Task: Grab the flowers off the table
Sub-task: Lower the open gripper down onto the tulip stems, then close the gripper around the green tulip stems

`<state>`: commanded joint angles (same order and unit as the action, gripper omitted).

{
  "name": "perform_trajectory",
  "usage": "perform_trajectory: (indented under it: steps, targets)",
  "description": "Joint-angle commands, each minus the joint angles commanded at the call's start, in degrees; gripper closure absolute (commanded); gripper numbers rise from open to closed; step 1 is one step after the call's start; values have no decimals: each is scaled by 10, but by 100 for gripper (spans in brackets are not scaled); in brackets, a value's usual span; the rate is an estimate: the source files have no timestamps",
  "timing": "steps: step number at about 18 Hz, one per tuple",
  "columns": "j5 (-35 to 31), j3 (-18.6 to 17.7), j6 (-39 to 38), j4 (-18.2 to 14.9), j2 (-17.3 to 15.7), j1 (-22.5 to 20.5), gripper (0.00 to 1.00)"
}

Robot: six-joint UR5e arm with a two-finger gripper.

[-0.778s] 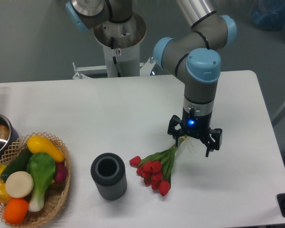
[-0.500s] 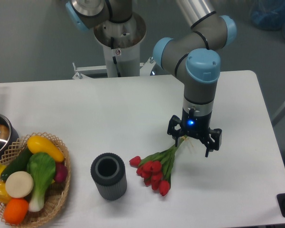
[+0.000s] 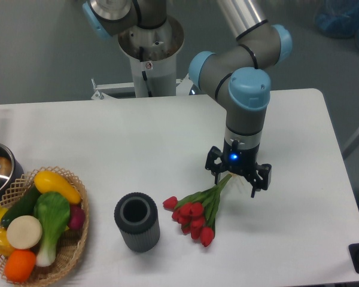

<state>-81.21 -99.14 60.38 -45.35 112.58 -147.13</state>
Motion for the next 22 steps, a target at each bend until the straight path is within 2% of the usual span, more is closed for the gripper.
perform_trajectory:
  steps: [5,9,12,21,22]
  targets:
    - [-1,-5,54,0,20,17,0]
    - [-11,-25,60,-1,26,20,0]
    - [-14,-26,81,0,39,26,0]
    - [-23,-26,81,1,53,29,0]
    - [-23,-25,82,1,55,29,4]
